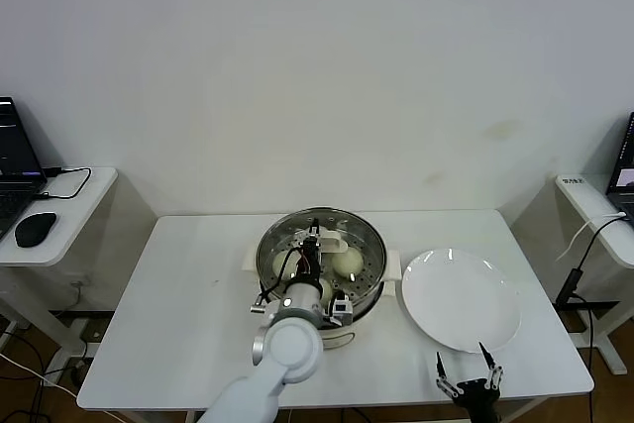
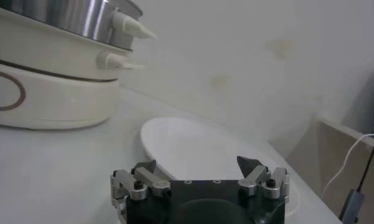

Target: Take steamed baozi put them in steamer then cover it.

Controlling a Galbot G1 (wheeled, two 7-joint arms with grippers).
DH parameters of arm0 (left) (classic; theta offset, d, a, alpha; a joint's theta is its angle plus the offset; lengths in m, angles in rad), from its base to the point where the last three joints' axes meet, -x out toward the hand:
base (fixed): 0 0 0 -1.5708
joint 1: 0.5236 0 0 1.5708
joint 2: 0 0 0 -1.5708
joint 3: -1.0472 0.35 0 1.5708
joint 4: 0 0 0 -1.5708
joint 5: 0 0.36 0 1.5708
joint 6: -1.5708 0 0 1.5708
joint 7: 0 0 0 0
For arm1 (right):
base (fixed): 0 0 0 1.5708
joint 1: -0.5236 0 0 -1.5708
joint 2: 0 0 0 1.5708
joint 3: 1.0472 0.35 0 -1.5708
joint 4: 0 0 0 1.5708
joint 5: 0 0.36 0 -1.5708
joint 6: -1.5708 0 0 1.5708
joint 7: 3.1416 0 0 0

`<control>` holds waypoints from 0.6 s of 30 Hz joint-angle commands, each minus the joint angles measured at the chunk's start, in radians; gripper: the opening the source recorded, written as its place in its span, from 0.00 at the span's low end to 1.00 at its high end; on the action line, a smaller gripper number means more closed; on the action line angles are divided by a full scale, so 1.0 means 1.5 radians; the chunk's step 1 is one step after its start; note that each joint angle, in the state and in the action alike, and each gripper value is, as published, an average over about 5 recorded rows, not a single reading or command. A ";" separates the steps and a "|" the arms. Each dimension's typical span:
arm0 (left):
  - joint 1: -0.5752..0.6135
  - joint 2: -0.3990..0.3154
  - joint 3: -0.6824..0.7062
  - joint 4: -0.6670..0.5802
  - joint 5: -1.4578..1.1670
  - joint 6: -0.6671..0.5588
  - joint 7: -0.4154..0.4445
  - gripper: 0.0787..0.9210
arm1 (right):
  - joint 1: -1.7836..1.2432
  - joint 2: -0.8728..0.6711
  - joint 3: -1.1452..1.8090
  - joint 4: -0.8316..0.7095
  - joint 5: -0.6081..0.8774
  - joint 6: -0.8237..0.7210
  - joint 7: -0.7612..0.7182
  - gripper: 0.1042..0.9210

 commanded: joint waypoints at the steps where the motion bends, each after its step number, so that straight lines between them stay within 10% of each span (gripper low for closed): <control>1: 0.005 0.001 -0.005 -0.007 -0.001 -0.001 -0.008 0.14 | -0.001 -0.001 0.000 0.001 0.000 0.000 -0.001 0.88; 18: 0.167 0.104 -0.066 -0.248 -0.214 -0.013 -0.098 0.72 | -0.008 0.000 -0.001 0.006 -0.003 0.001 -0.001 0.88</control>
